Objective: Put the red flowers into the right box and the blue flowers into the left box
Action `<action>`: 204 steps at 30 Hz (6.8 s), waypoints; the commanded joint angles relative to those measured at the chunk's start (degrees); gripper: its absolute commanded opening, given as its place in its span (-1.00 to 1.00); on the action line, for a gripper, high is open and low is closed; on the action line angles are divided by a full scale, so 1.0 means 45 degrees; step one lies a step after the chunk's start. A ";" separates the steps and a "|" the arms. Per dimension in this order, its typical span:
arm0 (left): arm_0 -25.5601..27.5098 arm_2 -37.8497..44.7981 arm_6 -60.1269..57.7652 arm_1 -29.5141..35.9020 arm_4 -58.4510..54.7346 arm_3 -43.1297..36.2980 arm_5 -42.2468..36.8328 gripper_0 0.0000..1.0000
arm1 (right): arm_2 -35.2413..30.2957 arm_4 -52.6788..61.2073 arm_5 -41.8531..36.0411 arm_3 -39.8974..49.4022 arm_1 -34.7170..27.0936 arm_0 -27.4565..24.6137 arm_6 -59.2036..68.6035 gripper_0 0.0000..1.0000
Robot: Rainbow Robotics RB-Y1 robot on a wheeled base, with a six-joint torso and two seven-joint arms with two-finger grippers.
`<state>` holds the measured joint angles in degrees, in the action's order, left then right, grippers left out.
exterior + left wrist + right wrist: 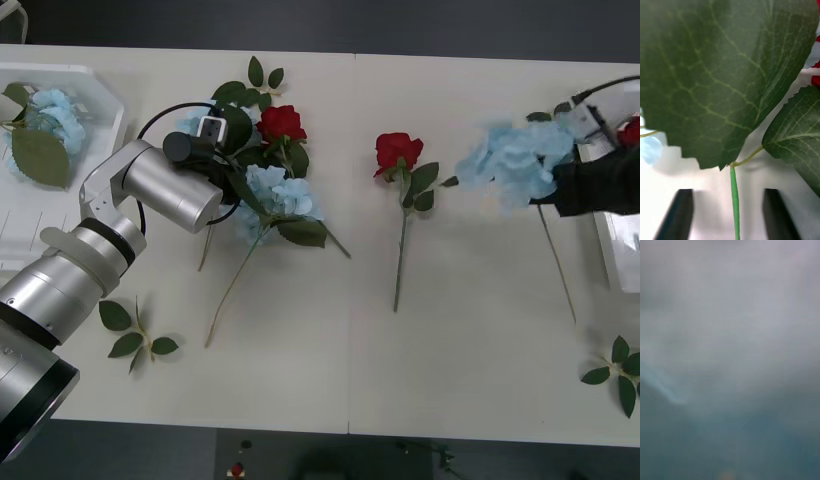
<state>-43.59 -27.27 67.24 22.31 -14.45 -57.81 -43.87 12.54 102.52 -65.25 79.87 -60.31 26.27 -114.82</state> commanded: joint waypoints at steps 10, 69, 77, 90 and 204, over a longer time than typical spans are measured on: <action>-0.0450 0.0024 0.0332 0.0686 0.0242 -0.0747 -0.0270 -1.00 | -0.2631 0.6495 -0.1652 0.3735 -0.0250 -0.3103 -0.4737 -1.00; 0.6444 0.6293 1.9503 0.2249 -2.0071 -0.6099 -0.5680 1.00 | -0.0424 0.1280 0.0808 0.3031 0.7387 0.0783 -0.5382 -1.00; 0.6366 0.4106 1.9503 0.0647 -2.2825 -0.5650 -0.5289 1.00 | -0.0404 0.1299 0.0887 0.3031 0.7407 0.0783 -0.5362 -1.00; 0.5565 0.1977 1.9503 -0.1189 -2.3625 -0.5650 -0.2770 0.86 | -0.0385 0.1299 0.0887 0.3031 0.7446 0.0783 -0.5401 -1.00; 0.3495 0.0942 0.9434 0.1155 -0.3313 -0.8365 -0.5270 1.00 | 0.6217 -1.2841 0.1844 -0.5230 0.7641 0.7346 1.3251 -1.00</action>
<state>-27.41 -22.19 109.90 28.50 -31.79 -96.64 -69.10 40.45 44.79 -56.99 55.82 -26.94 57.06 -57.33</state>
